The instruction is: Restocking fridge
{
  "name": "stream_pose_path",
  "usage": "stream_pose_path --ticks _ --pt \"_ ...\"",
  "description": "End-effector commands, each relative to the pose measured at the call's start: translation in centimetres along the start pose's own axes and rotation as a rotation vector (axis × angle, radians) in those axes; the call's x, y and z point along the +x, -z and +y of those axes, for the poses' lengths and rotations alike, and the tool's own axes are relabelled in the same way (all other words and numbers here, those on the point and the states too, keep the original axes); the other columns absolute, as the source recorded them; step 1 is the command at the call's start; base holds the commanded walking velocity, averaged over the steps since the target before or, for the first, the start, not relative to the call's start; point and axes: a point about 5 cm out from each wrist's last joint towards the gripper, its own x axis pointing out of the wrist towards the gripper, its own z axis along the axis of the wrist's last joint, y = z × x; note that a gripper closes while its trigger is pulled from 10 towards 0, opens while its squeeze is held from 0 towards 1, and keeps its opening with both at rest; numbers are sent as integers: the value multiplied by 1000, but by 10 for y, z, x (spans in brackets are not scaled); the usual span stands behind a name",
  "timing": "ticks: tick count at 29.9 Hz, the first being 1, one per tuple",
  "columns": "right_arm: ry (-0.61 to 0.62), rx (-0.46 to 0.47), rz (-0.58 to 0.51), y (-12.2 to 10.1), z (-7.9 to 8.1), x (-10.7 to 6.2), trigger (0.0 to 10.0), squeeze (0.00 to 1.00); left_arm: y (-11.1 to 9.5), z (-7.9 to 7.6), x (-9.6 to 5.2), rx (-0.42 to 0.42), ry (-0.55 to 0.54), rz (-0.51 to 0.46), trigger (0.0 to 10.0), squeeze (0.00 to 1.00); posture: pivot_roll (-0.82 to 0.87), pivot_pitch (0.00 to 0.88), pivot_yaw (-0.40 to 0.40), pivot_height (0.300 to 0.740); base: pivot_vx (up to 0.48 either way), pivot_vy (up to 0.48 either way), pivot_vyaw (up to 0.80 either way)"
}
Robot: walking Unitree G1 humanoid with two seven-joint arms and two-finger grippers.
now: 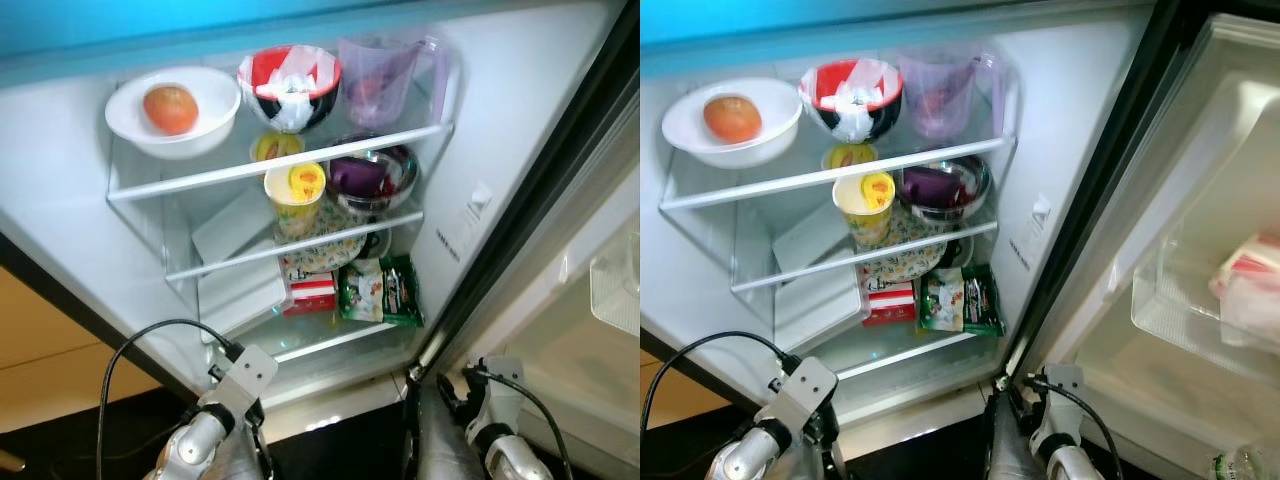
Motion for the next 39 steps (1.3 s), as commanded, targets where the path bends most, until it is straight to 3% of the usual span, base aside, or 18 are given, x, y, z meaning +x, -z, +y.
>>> stream_pose_path --ticks 1,9,30,39 --pt "43 7 -9 0 -9 -3 10000 0 2 -3 1 -5 0 6 10000 255 -33 74 -49 621 0 0 0" --pt "45 6 -5 1 -10 -4 10000 0 2 -4 2 -4 0 4 10000 259 -34 73 -49 640 0 0 0" --pt "54 1 -1 0 -12 -1 10000 0 6 -3 4 -4 -7 10 10000 259 -34 61 -54 738 0 0 0" --pt "60 -1 13 3 -14 -2 10000 0 14 -4 1 1 -5 37 10000 259 -33 59 -54 740 0 0 0"
